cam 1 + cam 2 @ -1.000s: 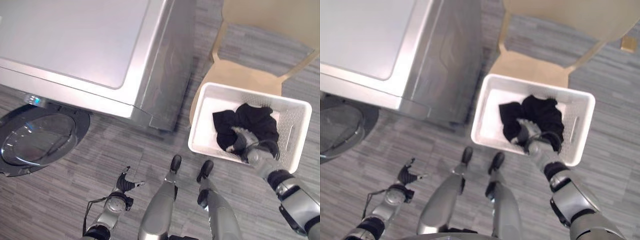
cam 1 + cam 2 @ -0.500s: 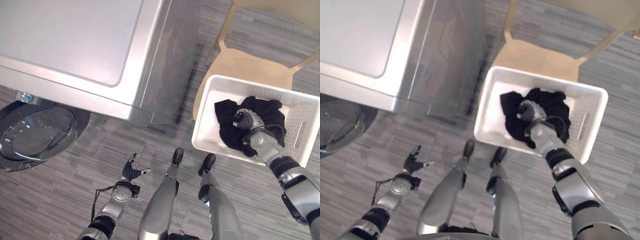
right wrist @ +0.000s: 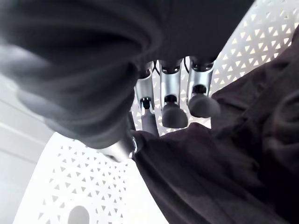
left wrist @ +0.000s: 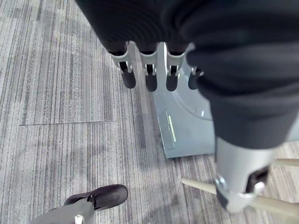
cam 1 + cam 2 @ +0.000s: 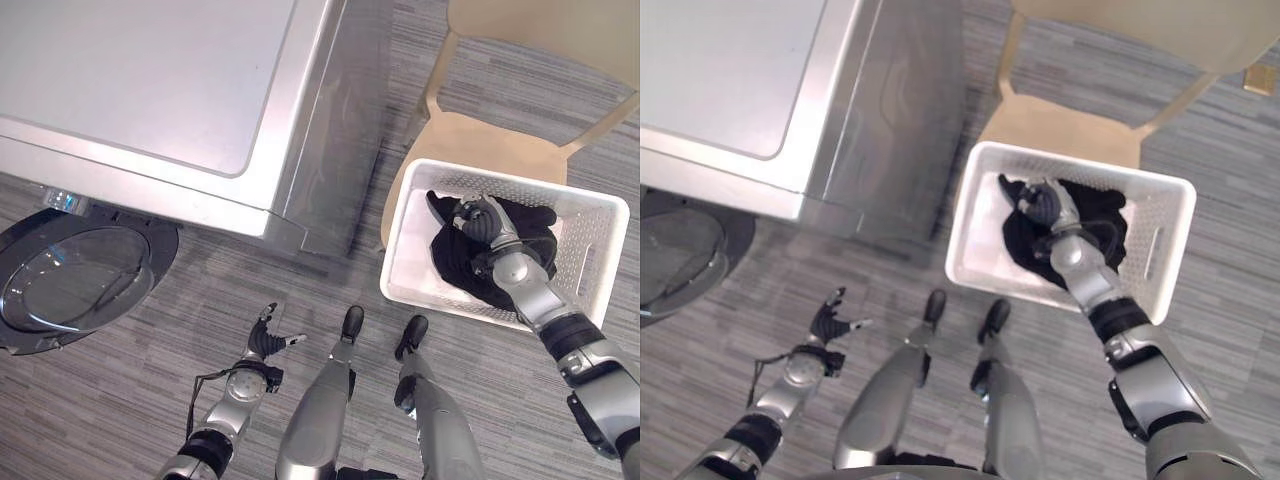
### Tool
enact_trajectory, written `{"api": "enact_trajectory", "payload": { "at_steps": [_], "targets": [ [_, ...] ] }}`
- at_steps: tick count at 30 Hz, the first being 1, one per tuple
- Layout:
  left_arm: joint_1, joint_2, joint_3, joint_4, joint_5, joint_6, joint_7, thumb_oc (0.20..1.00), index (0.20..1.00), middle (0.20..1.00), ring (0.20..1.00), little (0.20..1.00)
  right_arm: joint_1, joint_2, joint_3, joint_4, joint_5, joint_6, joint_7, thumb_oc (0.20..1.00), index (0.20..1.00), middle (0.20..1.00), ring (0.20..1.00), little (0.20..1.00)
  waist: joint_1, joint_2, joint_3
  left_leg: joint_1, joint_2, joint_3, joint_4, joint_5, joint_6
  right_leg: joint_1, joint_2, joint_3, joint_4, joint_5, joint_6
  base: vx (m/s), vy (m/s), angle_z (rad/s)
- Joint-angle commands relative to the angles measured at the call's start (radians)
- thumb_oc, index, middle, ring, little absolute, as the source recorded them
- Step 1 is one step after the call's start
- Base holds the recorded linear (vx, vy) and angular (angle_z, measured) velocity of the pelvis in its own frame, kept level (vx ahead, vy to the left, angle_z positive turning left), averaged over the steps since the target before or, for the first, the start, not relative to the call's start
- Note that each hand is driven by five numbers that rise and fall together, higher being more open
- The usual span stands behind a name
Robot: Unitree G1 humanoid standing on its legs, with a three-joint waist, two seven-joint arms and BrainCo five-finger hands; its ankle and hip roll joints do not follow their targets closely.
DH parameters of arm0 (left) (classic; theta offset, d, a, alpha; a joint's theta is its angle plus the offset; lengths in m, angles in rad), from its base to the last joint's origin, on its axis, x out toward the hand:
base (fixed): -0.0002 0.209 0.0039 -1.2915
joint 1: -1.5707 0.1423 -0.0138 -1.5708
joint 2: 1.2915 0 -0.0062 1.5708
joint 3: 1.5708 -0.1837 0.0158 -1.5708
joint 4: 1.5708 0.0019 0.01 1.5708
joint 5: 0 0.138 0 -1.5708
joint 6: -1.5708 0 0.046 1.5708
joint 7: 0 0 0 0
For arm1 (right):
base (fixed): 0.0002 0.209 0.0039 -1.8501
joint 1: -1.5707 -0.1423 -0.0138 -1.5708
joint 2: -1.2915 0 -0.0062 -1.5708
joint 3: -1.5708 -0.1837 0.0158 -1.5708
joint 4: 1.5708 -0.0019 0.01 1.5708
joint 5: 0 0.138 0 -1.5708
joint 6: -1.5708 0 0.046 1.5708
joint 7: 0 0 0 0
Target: Grab the laundry basket,head to the washer,open it,put in the laundry and shut it.
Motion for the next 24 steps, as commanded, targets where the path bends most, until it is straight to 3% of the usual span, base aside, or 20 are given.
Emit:
{"api": "enact_trajectory", "payload": {
  "at_steps": [1,5,7,9,10,13,15,16,24],
  "targets": [
    [0.070,0.000,0.023,-0.013,0.003,0.003,0.011,1.000,1.000,1.000,1.000,1.000,0.047,-0.012,-0.016,-0.053,0.015,-0.052,-0.036,0.200,0.200,0.200,0.200,0.200,-0.011,-0.040,-0.039,0.004,-0.009,-0.004,-0.028,-0.029,-0.004,0.039,-0.080,0.042,0.012,-0.046,0.129,0.00,0.000,0.00],
    [0.068,-0.007,0.028,-0.013,0.012,0.011,0.007,1.000,1.000,1.000,1.000,1.000,0.144,0.043,-0.102,-0.102,0.154,-0.089,-0.014,0.200,0.200,0.200,0.200,0.200,-0.023,-0.041,-0.044,0.016,-0.009,-0.004,-0.034,-0.030,-0.005,0.053,-0.080,0.038,0.006,-0.046,0.131,0.00,0.000,0.00],
    [0.067,-0.009,0.032,-0.016,0.009,0.017,0.001,1.000,1.000,1.000,1.000,1.000,0.204,0.113,-0.165,-0.157,0.324,-0.125,0.015,0.200,0.200,0.200,0.200,0.200,-0.030,-0.043,-0.051,0.032,-0.008,-0.002,-0.036,-0.034,-0.005,0.069,-0.078,0.039,0.002,-0.047,0.132,0.00,0.000,0.00],
    [0.068,-0.010,0.034,-0.018,0.009,0.019,-0.001,1.000,1.000,1.000,1.000,1.000,0.221,0.142,-0.184,-0.179,0.391,-0.142,0.024,0.200,0.200,0.200,0.200,0.200,-0.033,-0.045,-0.057,0.039,-0.008,0.000,-0.035,-0.038,-0.003,0.077,-0.077,0.041,0.001,-0.047,0.132,0.03,0.003,-0.04],
    [0.073,-0.012,0.040,-0.021,0.002,0.025,-0.009,1.000,1.000,1.000,1.000,1.000,0.255,0.195,-0.208,-0.223,0.503,-0.165,0.048,0.200,0.200,0.200,0.200,0.200,-0.038,-0.050,-0.073,0.062,-0.006,0.005,-0.033,-0.047,-0.001,0.100,-0.076,0.044,-0.005,-0.049,0.133,0.05,0.006,-0.04],
    [0.106,-0.009,0.059,-0.031,-0.007,0.034,-0.022,1.000,1.000,1.000,1.000,1.000,0.326,0.243,-0.231,-0.318,0.628,-0.188,0.099,0.200,0.200,0.200,0.200,0.200,-0.052,-0.058,-0.115,0.110,-0.007,0.008,-0.043,-0.058,0.006,0.148,-0.072,0.046,-0.017,-0.051,0.136,0.11,0.012,-0.04],
    [0.106,-0.009,0.059,-0.031,-0.007,0.034,-0.022,1.000,1.000,1.000,1.000,1.000,0.327,0.243,-0.231,-0.318,0.628,-0.188,0.099,0.200,0.200,0.200,0.200,0.200,-0.053,-0.058,-0.116,0.109,-0.007,0.008,-0.043,-0.058,0.006,0.148,-0.072,0.045,-0.017,-0.051,0.136,0.11,0.018,-0.03],
    [0.149,-0.009,0.077,-0.045,-0.010,0.042,-0.035,1.000,1.000,1.000,1.000,1.000,0.388,0.264,-0.231,-0.410,0.694,-0.192,0.144,0.200,0.200,0.200,0.200,0.200,-0.062,-0.064,-0.158,0.169,-0.004,0.015,-0.050,-0.078,0.010,0.201,-0.067,0.048,-0.025,-0.061,0.136,0.13,0.025,-0.03],
    [0.258,-0.007,0.129,-0.088,-0.015,0.051,-0.051,1.000,1.000,1.000,1.000,1.000,0.479,0.267,-0.189,-0.584,0.743,-0.164,0.236,0.200,0.200,0.200,0.200,0.200,-0.073,-0.062,-0.269,0.281,0.001,0.035,-0.067,-0.109,0.018,0.297,-0.065,0.061,-0.048,-0.068,0.140,0.11,0.052,-0.08]
  ]
}}
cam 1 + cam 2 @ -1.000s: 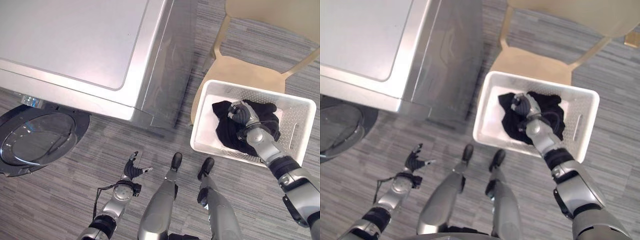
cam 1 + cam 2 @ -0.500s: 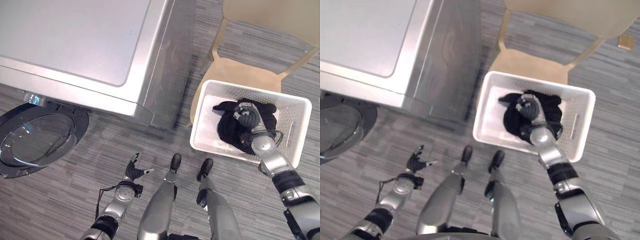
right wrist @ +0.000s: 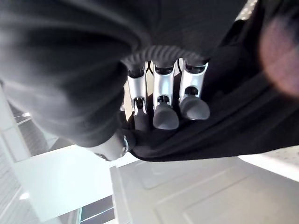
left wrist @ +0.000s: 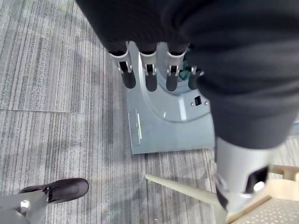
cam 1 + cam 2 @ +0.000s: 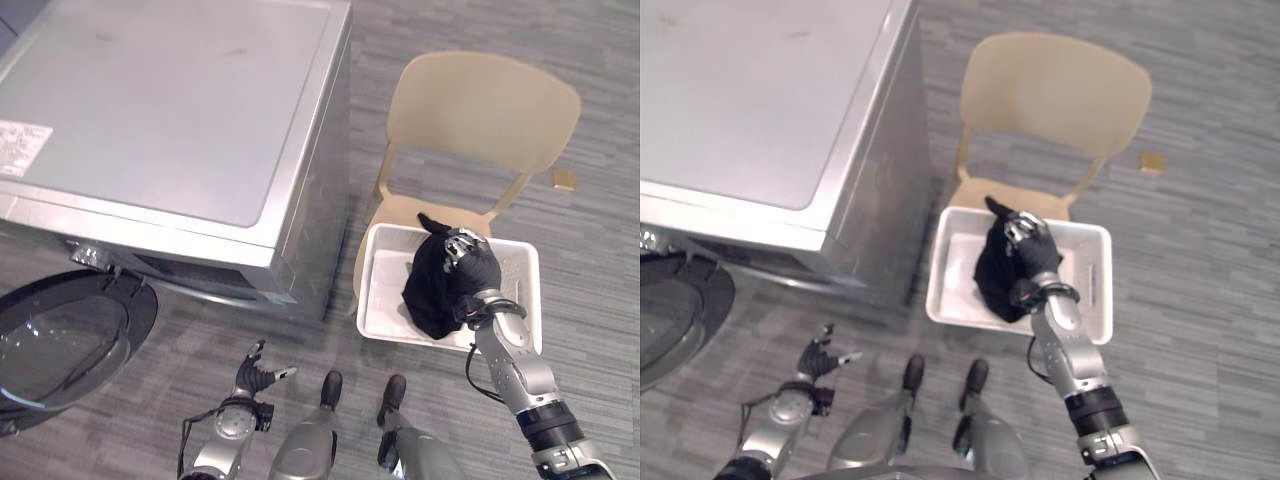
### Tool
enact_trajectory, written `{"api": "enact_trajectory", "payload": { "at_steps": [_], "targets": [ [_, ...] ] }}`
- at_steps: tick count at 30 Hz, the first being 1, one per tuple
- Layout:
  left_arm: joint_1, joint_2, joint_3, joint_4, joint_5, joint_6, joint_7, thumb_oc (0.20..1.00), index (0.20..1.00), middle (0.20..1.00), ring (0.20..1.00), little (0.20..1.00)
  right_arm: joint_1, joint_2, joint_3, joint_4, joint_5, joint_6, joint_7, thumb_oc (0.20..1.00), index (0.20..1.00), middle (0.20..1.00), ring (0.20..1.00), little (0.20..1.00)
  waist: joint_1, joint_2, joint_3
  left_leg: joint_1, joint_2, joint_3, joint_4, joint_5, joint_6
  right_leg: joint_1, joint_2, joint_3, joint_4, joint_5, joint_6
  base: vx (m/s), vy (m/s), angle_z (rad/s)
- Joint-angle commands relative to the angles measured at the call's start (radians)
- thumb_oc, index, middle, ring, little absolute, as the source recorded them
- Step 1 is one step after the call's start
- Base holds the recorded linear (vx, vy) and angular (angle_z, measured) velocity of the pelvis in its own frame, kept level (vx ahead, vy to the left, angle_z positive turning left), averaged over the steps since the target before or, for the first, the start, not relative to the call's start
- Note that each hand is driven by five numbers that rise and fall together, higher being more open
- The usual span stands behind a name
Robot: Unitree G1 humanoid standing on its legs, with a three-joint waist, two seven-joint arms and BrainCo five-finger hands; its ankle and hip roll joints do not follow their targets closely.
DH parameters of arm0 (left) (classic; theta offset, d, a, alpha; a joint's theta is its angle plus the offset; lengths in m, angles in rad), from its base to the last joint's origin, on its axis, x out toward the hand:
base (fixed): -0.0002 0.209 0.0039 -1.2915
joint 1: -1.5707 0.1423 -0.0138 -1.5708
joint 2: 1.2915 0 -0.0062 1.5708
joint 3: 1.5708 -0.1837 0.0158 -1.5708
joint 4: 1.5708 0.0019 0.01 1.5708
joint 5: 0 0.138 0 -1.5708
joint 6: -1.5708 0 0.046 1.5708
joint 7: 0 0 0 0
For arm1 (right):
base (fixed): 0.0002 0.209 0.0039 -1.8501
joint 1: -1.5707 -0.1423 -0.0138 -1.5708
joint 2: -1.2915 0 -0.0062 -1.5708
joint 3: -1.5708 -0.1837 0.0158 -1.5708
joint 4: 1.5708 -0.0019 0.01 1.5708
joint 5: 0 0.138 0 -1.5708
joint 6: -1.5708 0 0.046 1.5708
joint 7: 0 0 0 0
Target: Grab the laundry basket,head to the washer,open it,put in the laundry and shut it.
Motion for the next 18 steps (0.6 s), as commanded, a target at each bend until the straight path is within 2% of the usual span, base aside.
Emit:
{"api": "enact_trajectory", "payload": {
  "at_steps": [1,4,8,9,10,11,13,14,16,17,18],
  "targets": [
    [0.043,0.018,0.021,-0.001,-0.014,-0.012,-0.003,1.000,1.000,1.000,1.000,1.000,0.038,0.006,0.032,-0.120,0.068,-0.054,0.071,0.200,0.200,0.200,0.200,0.200,0.006,-0.007,-0.116,-0.002,-0.001,0.008,0.052,-0.102,0.014,0.037,-0.073,0.036,0.051,-0.078,0.121,0.04,0.042,-0.07],
    [0.074,0.014,0.036,-0.016,-0.011,-0.011,-0.007,1.000,1.000,1.000,1.000,1.000,0.074,0.005,0.047,-0.192,0.073,-0.047,0.104,0.200,0.200,0.200,0.200,0.200,0.000,-0.005,-0.141,0.033,0.001,0.019,0.045,-0.112,0.017,0.057,-0.070,0.048,0.052,-0.081,0.122,0.04,0.053,-0.08],
    [0.087,0.017,0.042,-0.037,-0.011,-0.014,-0.002,1.000,1.000,1.000,1.000,1.000,0.068,0.004,0.064,-0.236,0.062,-0.045,0.116,0.200,0.200,0.200,0.200,0.200,-0.003,0.003,-0.137,0.046,0.005,0.035,0.048,-0.114,0.026,0.043,-0.069,0.068,0.102,-0.082,0.129,-0.07,0.039,-0.21],
    [0.067,0.024,0.035,-0.038,-0.007,-0.018,0.008,1.000,1.000,1.000,1.000,1.000,0.052,0.009,0.064,-0.251,0.048,-0.058,0.105,0.200,0.200,0.200,0.200,0.200,-0.010,0.011,-0.116,0.029,0.013,0.026,0.064,-0.104,0.032,0.009,-0.056,0.124,0.200,-0.091,0.140,-0.16,-0.006,-0.27],
    [0.066,0.024,0.035,-0.038,-0.007,-0.018,0.008,1.000,1.000,1.000,1.000,1.000,0.051,0.009,0.064,-0.251,0.048,-0.058,0.105,0.200,0.200,0.200,0.200,0.200,-0.009,0.010,-0.116,0.027,0.013,0.027,0.065,-0.105,0.033,0.005,-0.057,0.126,0.204,-0.093,0.140,-0.30,-0.048,-0.15],
    [0.037,0.032,0.029,-0.047,-0.012,-0.028,0.026,1.000,1.000,1.000,1.000,1.000,0.030,0.013,0.060,-0.262,0.048,-0.072,0.094,0.200,0.200,0.200,0.200,0.200,-0.020,0.023,-0.100,0.000,0.021,0.009,0.083,-0.086,0.033,-0.012,-0.027,0.202,0.269,-0.122,0.144,-0.18,-0.033,0.11],
    [0.028,0.036,0.028,-0.052,-0.013,-0.031,0.031,1.000,1.000,1.000,1.000,1.000,0.021,0.012,0.052,-0.273,0.040,-0.082,0.085,0.200,0.200,0.200,0.200,0.200,-0.018,0.026,-0.102,-0.018,0.024,0.000,0.089,-0.076,0.031,-0.005,-0.023,0.221,0.294,-0.135,0.139,-0.22,-0.122,0.29],
    [0.014,0.039,0.022,-0.048,-0.014,-0.039,0.038,1.000,1.000,1.000,1.000,1.000,0.007,0.019,0.031,-0.297,0.027,-0.098,0.075,0.200,0.200,0.200,0.200,0.200,-0.009,0.028,-0.116,-0.054,0.030,-0.035,0.089,-0.049,0.018,0.022,-0.012,0.261,0.344,-0.149,0.129,-0.19,-0.166,0.51],
    [0.010,0.041,0.019,-0.052,-0.014,-0.041,0.040,1.000,1.000,1.000,1.000,1.000,0.003,0.021,0.022,-0.306,0.014,-0.105,0.065,0.200,0.200,0.200,0.200,0.200,-0.004,0.025,-0.123,-0.066,0.030,-0.053,0.089,-0.039,0.011,0.039,-0.009,0.279,0.350,-0.155,0.126,-0.17,-0.239,0.76],
    [0.004,0.043,0.010,-0.061,-0.014,-0.043,0.052,1.000,1.000,1.000,1.000,1.000,-0.026,0.024,0.013,-0.316,-0.011,-0.107,0.044,0.200,0.200,0.200,0.200,0.200,0.012,0.019,-0.134,-0.084,0.035,-0.080,0.080,-0.013,-0.012,0.093,0.001,0.300,0.300,-0.213,0.106,-0.16,-0.269,0.84],
    [0.004,0.044,0.010,-0.062,-0.014,-0.043,0.052,1.000,1.000,1.000,1.000,1.000,-0.027,0.025,0.012,-0.316,-0.011,-0.107,0.044,0.200,0.200,0.200,0.200,0.200,0.011,0.019,-0.133,-0.081,0.034,-0.081,0.079,-0.013,-0.012,0.097,0.000,0.299,0.298,-0.213,0.106,-0.18,-0.284,0.72]
  ]
}}
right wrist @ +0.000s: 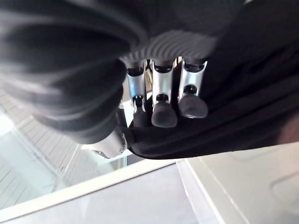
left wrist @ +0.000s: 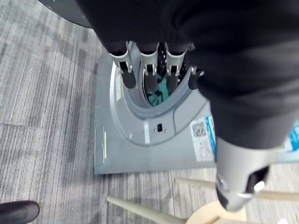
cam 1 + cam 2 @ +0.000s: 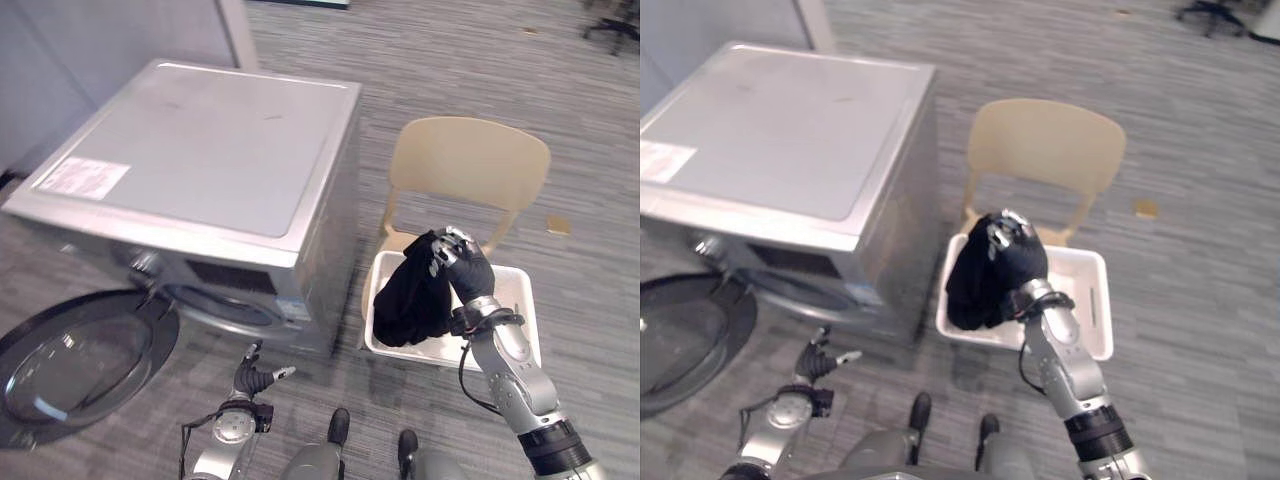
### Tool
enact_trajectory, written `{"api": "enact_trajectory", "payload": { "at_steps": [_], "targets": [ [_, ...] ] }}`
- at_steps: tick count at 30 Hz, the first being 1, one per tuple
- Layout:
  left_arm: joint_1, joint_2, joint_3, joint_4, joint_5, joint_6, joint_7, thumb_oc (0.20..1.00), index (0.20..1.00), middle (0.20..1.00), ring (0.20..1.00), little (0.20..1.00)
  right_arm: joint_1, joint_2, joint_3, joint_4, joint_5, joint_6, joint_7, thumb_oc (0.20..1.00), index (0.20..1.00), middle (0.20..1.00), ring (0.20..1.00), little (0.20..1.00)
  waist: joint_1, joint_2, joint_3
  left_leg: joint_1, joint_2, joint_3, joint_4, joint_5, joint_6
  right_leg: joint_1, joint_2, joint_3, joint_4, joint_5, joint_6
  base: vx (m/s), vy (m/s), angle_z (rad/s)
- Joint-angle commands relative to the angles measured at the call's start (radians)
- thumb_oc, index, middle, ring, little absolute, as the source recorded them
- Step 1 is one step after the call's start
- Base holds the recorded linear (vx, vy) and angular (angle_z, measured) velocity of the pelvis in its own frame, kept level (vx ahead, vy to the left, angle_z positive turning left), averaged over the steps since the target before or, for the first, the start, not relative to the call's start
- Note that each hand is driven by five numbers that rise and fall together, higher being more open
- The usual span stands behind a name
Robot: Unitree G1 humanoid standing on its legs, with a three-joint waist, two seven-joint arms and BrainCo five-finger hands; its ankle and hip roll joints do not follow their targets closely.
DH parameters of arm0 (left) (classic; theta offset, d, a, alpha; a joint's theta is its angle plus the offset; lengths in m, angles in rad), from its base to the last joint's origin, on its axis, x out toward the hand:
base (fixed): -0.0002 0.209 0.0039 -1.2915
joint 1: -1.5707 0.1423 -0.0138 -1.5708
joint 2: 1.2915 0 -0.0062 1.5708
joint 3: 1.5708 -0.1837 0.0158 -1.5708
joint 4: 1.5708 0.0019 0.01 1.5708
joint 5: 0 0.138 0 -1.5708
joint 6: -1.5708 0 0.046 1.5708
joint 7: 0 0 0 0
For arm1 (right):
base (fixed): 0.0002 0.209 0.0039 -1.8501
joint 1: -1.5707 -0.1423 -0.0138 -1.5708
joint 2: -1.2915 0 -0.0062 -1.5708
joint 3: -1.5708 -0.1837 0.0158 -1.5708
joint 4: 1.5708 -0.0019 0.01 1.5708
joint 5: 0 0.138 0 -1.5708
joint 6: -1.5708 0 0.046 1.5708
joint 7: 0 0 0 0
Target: Grab the laundry basket,head to the washer,open it,put in the laundry and shut it.
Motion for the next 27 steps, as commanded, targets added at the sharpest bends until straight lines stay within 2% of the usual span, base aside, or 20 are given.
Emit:
{"api": "enact_trajectory", "payload": {
  "at_steps": [1,4,5,6,7,8,9,11,13,14,16,20,22,27],
  "targets": [
    [0.005,0.051,-0.021,-0.028,-0.017,-0.035,0.037,1.000,1.000,1.000,1.000,1.000,-0.091,0.021,-0.024,-0.132,-0.027,-0.103,-0.026,0.200,0.200,0.200,0.200,0.200,0.025,-0.047,-0.042,-0.051,0.030,0.007,-0.020,-0.004,-0.024,0.143,0.017,0.011,-0.091,-0.031,0.009,-0.16,-0.198,0.70],
    [0.007,0.034,-0.036,-0.052,-0.043,-0.028,0.046,1.000,1.000,1.000,1.000,1.000,-0.128,0.024,-0.009,-0.125,-0.010,-0.120,-0.053,0.200,0.200,0.200,0.200,0.200,0.037,-0.033,-0.041,-0.131,0.038,-0.018,-0.031,0.065,-0.063,0.156,0.052,-0.014,-0.195,-0.057,-0.022,-0.31,-0.278,0.63],
    [0.013,0.027,-0.043,-0.084,-0.054,-0.028,0.042,1.000,1.000,1.000,1.000,1.000,-0.144,0.007,-0.008,-0.126,-0.028,-0.115,-0.065,0.200,0.200,0.200,0.200,0.200,0.035,-0.020,-0.015,-0.166,0.037,-0.009,-0.037,0.093,-0.084,0.143,0.065,-0.043,-0.204,-0.047,-0.030,-0.30,-0.191,0.65],
    [0.012,0.026,-0.043,-0.084,-0.054,-0.028,0.042,1.000,1.000,1.000,1.000,1.000,-0.145,0.006,-0.008,-0.126,-0.028,-0.115,-0.065,0.200,0.200,0.200,0.200,0.200,0.034,-0.018,-0.017,-0.170,0.039,-0.011,-0.037,0.095,-0.085,0.141,0.067,-0.044,-0.205,-0.044,-0.030,-0.37,-0.148,0.80],
    [0.015,0.029,-0.054,-0.118,-0.046,-0.034,0.036,1.000,1.000,1.000,1.000,1.000,-0.152,-0.003,-0.005,-0.123,-0.036,-0.115,-0.069,0.200,0.200,0.200,0.200,0.200,0.019,-0.020,-0.008,-0.180,0.040,0.057,-0.019,0.062,-0.071,0.126,0.058,-0.066,-0.205,-0.034,-0.030,-0.32,-0.065,1.01],
    [0.016,0.048,-0.066,-0.185,-0.029,-0.045,0.015,1.000,1.000,1.000,1.000,1.000,-0.158,-0.011,-0.004,-0.126,-0.048,-0.108,-0.076,0.200,0.200,0.200,0.200,0.200,-0.001,-0.030,-0.009,-0.162,0.058,0.167,0.028,0.020,-0.039,0.112,0.037,-0.114,-0.210,-0.016,-0.027,-0.32,-0.066,1.30],
    [0.016,0.048,-0.066,-0.185,-0.029,-0.044,0.015,1.000,1.000,1.000,1.000,1.000,-0.158,-0.011,-0.004,-0.126,-0.048,-0.108,-0.076,0.200,0.200,0.200,0.200,0.200,-0.001,-0.028,-0.011,-0.165,0.059,0.166,0.028,0.022,-0.039,0.110,0.038,-0.115,-0.212,-0.013,-0.027,-0.24,-0.052,1.51],
    [0.011,0.072,-0.087,-0.255,-0.005,-0.059,-0.005,1.000,1.000,1.000,1.000,1.000,-0.156,-0.019,-0.007,-0.140,-0.059,-0.111,-0.075,0.200,0.200,0.200,0.200,0.200,-0.025,-0.042,-0.017,-0.130,0.067,0.220,0.103,-0.046,-0.024,0.097,0.018,-0.164,-0.214,0.000,-0.035,-0.16,-0.050,1.12],
    [-0.005,0.103,-0.112,-0.339,0.030,-0.080,-0.020,1.000,1.000,1.000,1.000,1.000,-0.147,-0.029,-0.011,-0.159,-0.071,-0.113,-0.064,0.200,0.200,0.200,0.200,0.200,-0.048,-0.055,-0.028,-0.080,0.063,0.236,0.157,-0.121,-0.021,0.090,-0.001,-0.206,-0.227,0.014,-0.040,-0.10,-0.011,0.98],
    [-0.009,0.120,-0.126,-0.407,0.048,-0.095,-0.029,1.000,1.000,1.000,1.000,1.000,-0.128,-0.029,-0.006,-0.171,-0.066,-0.110,-0.052,0.200,0.200,0.200,0.200,0.200,-0.072,-0.048,-0.049,0.012,0.071,0.244,0.117,-0.151,-0.024,0.100,-0.001,-0.230,-0.238,0.018,-0.037,-0.01,0.029,0.97],
    [-0.036,0.126,-0.146,-0.464,0.080,-0.103,-0.018,1.000,1.000,1.000,1.000,1.000,-0.119,-0.021,0.005,-0.183,-0.062,-0.112,-0.038,0.200,0.200,0.200,0.200,0.200,-0.089,-0.044,-0.068,0.034,0.067,0.251,0.056,-0.126,-0.025,0.108,0.002,-0.250,-0.253,0.032,-0.033,0.06,0.095,0.77],
    [-0.116,0.113,-0.190,-0.498,0.121,-0.107,0.014,1.000,1.000,1.000,1.000,1.000,-0.133,-0.011,0.049,-0.186,-0.060,-0.112,-0.036,0.200,0.200,0.200,0.200,0.200,-0.106,-0.047,-0.093,0.083,0.059,0.252,-0.027,-0.114,-0.025,0.127,0.007,-0.248,-0.265,0.039,-0.026,0.07,0.070,0.18],
    [-0.242,0.069,-0.271,-0.467,0.148,-0.099,0.044,1.000,1.000,1.000,1.000,1.000,-0.187,0.010,0.109,-0.178,-0.049,-0.108,-0.038,0.200,0.200,0.200,0.200,0.200,-0.118,-0.053,-0.107,0.130,0.057,0.268,-0.080,-0.107,-0.021,0.145,0.006,-0.236,-0.268,0.047,-0.017,0.05,0.092,-0.08],
    [-0.366,0.004,-0.360,-0.384,0.151,-0.087,0.071,1.000,1.000,1.000,1.000,1.000,-0.259,0.044,0.168,-0.176,-0.007,-0.103,-0.042,0.200,0.200,0.200,0.200,0.200,-0.135,-0.057,-0.122,0.164,0.054,0.287,-0.107,-0.108,-0.014,0.154,0.008,-0.211,-0.267,0.055,-0.010,0.03,0.045,-0.17]
  ]
}}
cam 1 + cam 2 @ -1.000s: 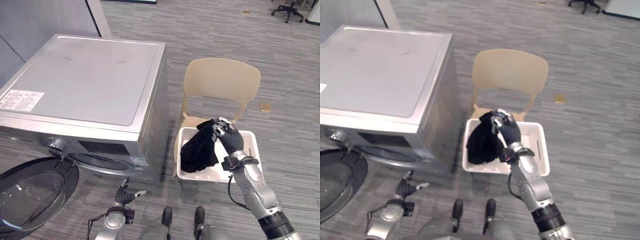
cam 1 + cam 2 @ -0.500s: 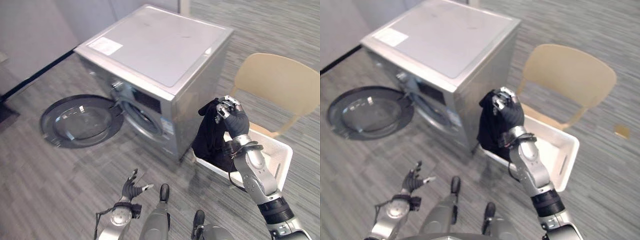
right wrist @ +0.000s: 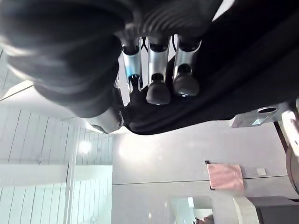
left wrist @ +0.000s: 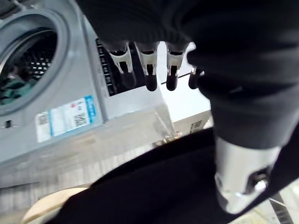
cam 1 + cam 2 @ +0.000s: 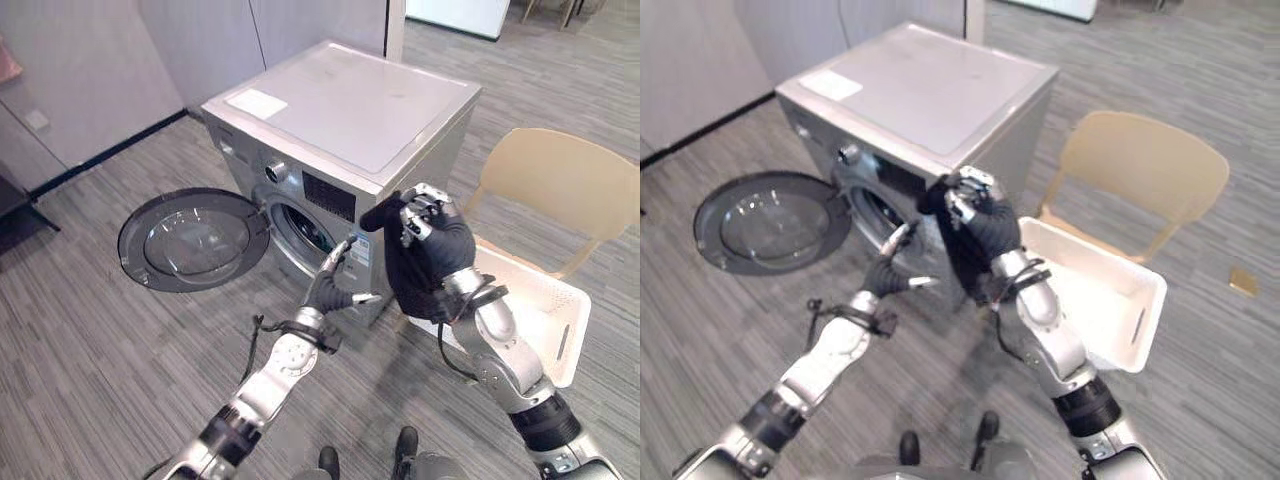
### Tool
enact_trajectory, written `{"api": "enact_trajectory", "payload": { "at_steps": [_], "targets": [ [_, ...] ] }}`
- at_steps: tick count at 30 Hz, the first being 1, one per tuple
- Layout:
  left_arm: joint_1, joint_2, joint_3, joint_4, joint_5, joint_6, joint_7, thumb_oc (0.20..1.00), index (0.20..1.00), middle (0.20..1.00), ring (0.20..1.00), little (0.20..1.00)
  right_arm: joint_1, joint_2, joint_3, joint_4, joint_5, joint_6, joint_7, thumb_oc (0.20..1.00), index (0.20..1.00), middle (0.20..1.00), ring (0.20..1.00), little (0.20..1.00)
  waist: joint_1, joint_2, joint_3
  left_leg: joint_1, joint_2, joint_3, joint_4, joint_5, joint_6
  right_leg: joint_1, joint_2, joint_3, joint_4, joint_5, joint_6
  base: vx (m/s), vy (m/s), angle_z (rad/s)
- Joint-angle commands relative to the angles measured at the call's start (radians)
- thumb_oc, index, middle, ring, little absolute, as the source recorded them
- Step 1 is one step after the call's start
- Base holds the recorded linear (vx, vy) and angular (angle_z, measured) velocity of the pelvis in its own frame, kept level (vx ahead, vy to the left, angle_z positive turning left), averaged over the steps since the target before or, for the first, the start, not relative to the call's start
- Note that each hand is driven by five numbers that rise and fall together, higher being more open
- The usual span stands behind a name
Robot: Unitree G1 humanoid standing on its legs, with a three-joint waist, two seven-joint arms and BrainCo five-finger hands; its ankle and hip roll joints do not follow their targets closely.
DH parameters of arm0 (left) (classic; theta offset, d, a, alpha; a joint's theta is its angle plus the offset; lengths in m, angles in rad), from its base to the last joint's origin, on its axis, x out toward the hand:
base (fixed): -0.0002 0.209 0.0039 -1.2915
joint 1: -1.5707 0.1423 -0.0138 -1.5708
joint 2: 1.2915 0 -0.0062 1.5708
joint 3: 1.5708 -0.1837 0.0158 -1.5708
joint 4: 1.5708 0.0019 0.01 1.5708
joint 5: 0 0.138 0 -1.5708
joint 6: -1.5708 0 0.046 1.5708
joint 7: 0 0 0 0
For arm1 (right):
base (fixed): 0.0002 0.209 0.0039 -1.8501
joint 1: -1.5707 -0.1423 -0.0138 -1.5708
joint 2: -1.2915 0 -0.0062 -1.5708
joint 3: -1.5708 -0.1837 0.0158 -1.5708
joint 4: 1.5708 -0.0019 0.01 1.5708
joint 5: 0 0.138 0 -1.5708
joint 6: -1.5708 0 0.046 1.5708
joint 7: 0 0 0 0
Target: Grab the laundry basket,head to the washer,open it,put in the laundry and shut it.
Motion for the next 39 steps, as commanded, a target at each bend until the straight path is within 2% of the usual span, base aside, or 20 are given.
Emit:
{"api": "enact_trajectory", "payload": {
  "at_steps": [1,8,9,10,11,12,17,21,22,23,24,31,35,38,39],
  "targets": [
    [-0.052,-0.023,-0.032,0.078,0.025,-0.037,0.035,1.000,1.000,1.000,1.000,1.000,-0.118,0.075,0.000,-0.058,0.042,-0.063,0.015,0.200,0.200,0.200,0.200,0.200,-0.007,-0.070,-0.066,-0.009,-0.023,-0.003,-0.036,-0.024,-0.006,0.160,0.017,0.121,-0.137,-0.056,0.082,0.04,0.032,-0.21],
    [-0.151,-0.132,-0.125,0.279,0.027,0.004,0.084,1.000,1.000,1.000,1.000,1.000,-0.240,0.147,0.096,-0.059,0.106,-0.070,-0.005,0.200,0.200,0.200,0.200,0.200,-0.023,-0.071,-0.075,0.010,-0.019,0.018,-0.036,-0.032,-0.003,0.166,0.019,0.146,-0.136,-0.049,0.086,0.03,0.009,-0.16],
    [-0.188,-0.163,-0.155,0.374,0.071,0.027,0.100,1.000,1.000,1.000,1.000,1.000,-0.289,0.165,0.124,-0.050,0.114,-0.068,-0.019,0.200,0.200,0.200,0.200,0.200,-0.027,-0.070,-0.078,0.017,-0.017,0.022,-0.036,-0.034,-0.003,0.171,0.020,0.150,-0.138,-0.050,0.086,0.02,-0.012,-0.04],
    [-0.192,-0.169,-0.158,0.391,0.078,0.029,0.106,1.000,1.000,1.000,1.000,1.000,-0.306,0.165,0.130,-0.048,0.115,-0.070,-0.021,0.200,0.200,0.200,0.200,0.200,-0.027,-0.070,-0.078,0.019,-0.017,0.022,-0.036,-0.034,-0.004,0.173,0.021,0.150,-0.138,-0.051,0.086,0.03,-0.016,-0.05],
    [-0.189,-0.171,-0.159,0.395,0.082,0.028,0.116,0.545,0.545,0.545,0.545,0.545,-0.314,0.164,0.134,-0.050,0.120,-0.072,-0.027,0.200,0.200,0.200,0.200,0.200,-0.027,-0.070,-0.078,0.021,-0.016,0.023,-0.036,-0.034,-0.004,0.175,0.020,0.149,-0.140,-0.050,0.086,0.02,-0.013,-0.04],
    [-0.184,-0.171,-0.157,0.391,0.081,0.028,0.124,0.200,0.200,0.200,0.200,0.200,-0.316,0.166,0.134,-0.051,0.124,-0.075,-0.029,0.200,0.200,0.200,0.200,0.200,-0.025,-0.070,-0.078,0.022,-0.017,0.022,-0.036,-0.034,-0.004,0.177,0.020,0.150,-0.142,-0.049,0.086,0.01,-0.019,-0.04],
    [-0.172,-0.151,-0.115,0.317,0.053,0.011,0.178,0.200,0.200,0.200,0.200,0.200,-0.293,0.148,0.125,-0.072,0.118,-0.088,-0.037,0.200,0.200,0.200,0.200,0.200,-0.020,-0.071,-0.079,0.022,-0.016,0.018,-0.036,-0.032,-0.005,0.182,0.021,0.146,-0.152,-0.046,0.087,0.00,-0.007,-0.01],
    [-0.135,-0.111,-0.050,0.188,0.036,-0.017,0.225,0.200,0.200,0.200,0.200,0.200,-0.207,0.109,0.102,-0.086,0.100,-0.094,-0.028,0.200,0.200,0.200,0.200,0.200,-0.017,-0.069,-0.079,0.018,-0.014,0.016,-0.036,-0.028,-0.008,0.182,0.020,0.142,-0.158,-0.041,0.089,-0.01,-0.005,0.00],
    [-0.125,-0.103,-0.037,0.163,0.035,-0.023,0.230,0.200,0.200,0.200,0.200,0.200,-0.189,0.099,0.095,-0.089,0.096,-0.092,-0.025,0.454,0.454,0.454,0.454,0.454,-0.018,-0.069,-0.080,0.017,-0.014,0.017,-0.036,-0.027,-0.008,0.182,0.020,0.141,-0.158,-0.041,0.089,0.00,0.000,0.00],
    [-0.123,-0.102,-0.037,0.161,0.035,-0.022,0.229,0.200,0.200,0.200,0.200,0.200,-0.187,0.099,0.096,-0.090,0.096,-0.092,-0.025,0.545,0.545,0.545,0.545,0.545,-0.018,-0.069,-0.080,0.017,-0.014,0.017,-0.036,-0.027,-0.008,0.182,0.020,0.141,-0.158,-0.041,0.089,0.00,0.000,0.00],
    [-0.112,-0.089,-0.018,0.128,0.031,-0.030,0.236,0.200,0.200,0.200,0.200,0.200,-0.163,0.081,0.085,-0.094,0.080,-0.091,-0.021,1.000,1.000,1.000,1.000,1.000,-0.019,-0.069,-0.081,0.015,-0.014,0.017,-0.036,-0.026,-0.009,0.180,0.021,0.141,-0.159,-0.039,0.090,0.00,0.000,0.00],
    [0.019,0.008,0.144,-0.090,0.031,-0.071,0.253,0.200,0.200,0.200,0.200,0.200,0.010,-0.062,-0.037,-0.157,-0.124,-0.083,-0.009,1.000,1.000,1.000,1.000,1.000,-0.027,-0.067,-0.090,0.015,-0.013,0.021,-0.036,-0.027,-0.011,0.183,0.022,0.144,-0.171,-0.032,0.096,0.00,0.000,0.00],
    [0.138,0.081,0.273,-0.219,0.031,-0.103,0.210,0.200,0.200,0.200,0.200,0.200,0.164,-0.174,-0.176,-0.215,-0.280,-0.094,-0.002,1.000,1.000,1.000,1.000,1.000,-0.035,-0.060,-0.095,0.016,-0.013,0.024,-0.036,-0.029,-0.011,0.184,0.022,0.147,-0.176,-0.029,0.102,0.01,-0.001,-0.02],
    [0.252,0.126,0.360,-0.278,0.007,-0.123,0.143,0.200,0.200,0.200,0.200,0.200,0.283,-0.245,-0.282,-0.227,-0.362,-0.085,0.016,1.000,1.000,1.000,1.000,1.000,-0.039,-0.055,-0.099,0.015,-0.013,0.023,-0.036,-0.029,-0.011,0.189,0.021,0.148,-0.183,-0.026,0.105,0.01,-0.007,-0.06],
    [0.331,0.162,0.419,-0.295,0.016,-0.132,0.100,0.200,0.200,0.200,0.200,0.200,0.360,-0.291,-0.347,-0.220,-0.407,-0.078,0.042,1.000,1.000,1.000,1.000,1.000,-0.040,-0.052,-0.096,0.015,-0.013,0.023,-0.036,-0.029,-0.012,0.190,0.021,0.147,-0.187,-0.025,0.107,0.01,-0.009,-0.04]
  ]
}}
